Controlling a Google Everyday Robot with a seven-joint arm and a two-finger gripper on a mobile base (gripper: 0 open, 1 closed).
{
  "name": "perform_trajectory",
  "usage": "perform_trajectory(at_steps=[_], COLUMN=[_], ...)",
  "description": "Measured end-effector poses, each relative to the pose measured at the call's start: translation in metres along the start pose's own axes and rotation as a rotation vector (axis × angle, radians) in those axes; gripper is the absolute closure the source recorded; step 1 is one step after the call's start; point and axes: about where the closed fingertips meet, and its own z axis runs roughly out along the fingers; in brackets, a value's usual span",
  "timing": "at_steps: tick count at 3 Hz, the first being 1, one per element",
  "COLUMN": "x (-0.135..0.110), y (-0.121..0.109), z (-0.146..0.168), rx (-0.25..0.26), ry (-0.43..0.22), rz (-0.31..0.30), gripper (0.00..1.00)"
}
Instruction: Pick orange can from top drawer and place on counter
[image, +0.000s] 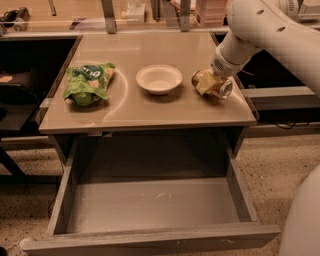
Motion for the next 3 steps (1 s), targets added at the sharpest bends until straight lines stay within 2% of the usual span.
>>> perform_trajectory(at_steps=[3], x=[0.0000], y=[0.0001], z=[0.0001], rx=[0.000], ry=[0.000], rz=[0.000], gripper=[0.19])
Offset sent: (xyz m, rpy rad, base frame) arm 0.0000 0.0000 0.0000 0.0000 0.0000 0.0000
